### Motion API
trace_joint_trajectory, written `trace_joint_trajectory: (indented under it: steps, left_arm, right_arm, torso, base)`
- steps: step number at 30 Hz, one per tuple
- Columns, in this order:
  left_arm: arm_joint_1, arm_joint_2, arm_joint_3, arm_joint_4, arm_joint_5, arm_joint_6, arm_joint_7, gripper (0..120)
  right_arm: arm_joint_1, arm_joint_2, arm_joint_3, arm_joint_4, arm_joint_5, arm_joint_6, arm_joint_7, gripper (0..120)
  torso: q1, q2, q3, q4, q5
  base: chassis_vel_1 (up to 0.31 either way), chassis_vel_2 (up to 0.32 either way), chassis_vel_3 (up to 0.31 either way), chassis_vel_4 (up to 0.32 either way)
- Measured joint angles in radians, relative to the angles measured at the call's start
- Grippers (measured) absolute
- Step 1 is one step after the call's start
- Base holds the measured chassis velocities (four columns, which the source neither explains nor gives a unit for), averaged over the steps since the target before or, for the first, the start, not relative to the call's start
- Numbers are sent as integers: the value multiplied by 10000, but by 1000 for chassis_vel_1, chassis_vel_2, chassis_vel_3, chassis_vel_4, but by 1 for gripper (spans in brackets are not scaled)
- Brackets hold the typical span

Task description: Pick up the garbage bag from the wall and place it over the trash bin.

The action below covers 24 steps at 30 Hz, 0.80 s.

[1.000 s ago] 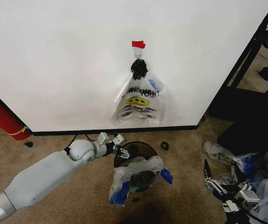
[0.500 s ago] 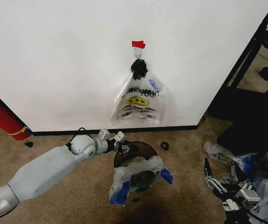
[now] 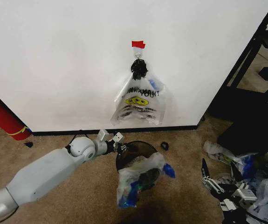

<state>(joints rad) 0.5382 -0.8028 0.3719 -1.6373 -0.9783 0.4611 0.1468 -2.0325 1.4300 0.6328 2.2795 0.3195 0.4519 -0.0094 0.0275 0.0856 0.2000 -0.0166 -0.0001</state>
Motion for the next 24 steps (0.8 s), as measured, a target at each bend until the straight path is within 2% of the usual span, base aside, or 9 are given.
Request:
trace_joint_trajectory:
  steps: [4,8,9,15,17,20,24]
  left_arm:
    - [404,74,-461,-482,-445,59,-582,3]
    - [1981,30,-2280,-1779,-1381,139,-2428,3]
    - [1981,30,-2280,-1779,-1381,139,-2428,3]
    - [3832,-10,-3659,-2953,-2337,-379,-4710,3]
    - [4010,-38,-3798,-3085,-2451,-500,-4996,3]
    - [4730,-333,-4361,-3497,-2748,-953,-5948,3]
    - [5576,-971,-4667,-3854,-2710,-1620,-7277,3]
  right_arm:
    - [67,-49,2,0,27,-125,37,100]
    - [240,-121,-53,-67,32,-326,90,100]
    - [240,-121,-53,-67,32,-326,90,100]
    - [394,-331,-159,-190,56,-515,167,100]
    - [420,-348,-184,-189,56,-553,170,100]
    - [517,-422,-262,-215,41,-626,173,100]
    - [625,-514,-331,-262,49,-741,182,100]
  torso:
    - [0,0,0,0,3]
    - [0,0,-1,0,0]
    - [0,0,-1,0,0]
    - [-1,0,-1,1,0]
    - [0,0,-1,0,0]
    - [-1,0,-1,2,3]
    - [0,0,-1,0,1]
  base:
    - [0,0,0,0]
    - [0,0,0,0]
    - [0,0,0,0]
    - [0,0,0,0]
    - [0,0,0,0]
    - [0,0,0,0]
    - [0,0,0,0]
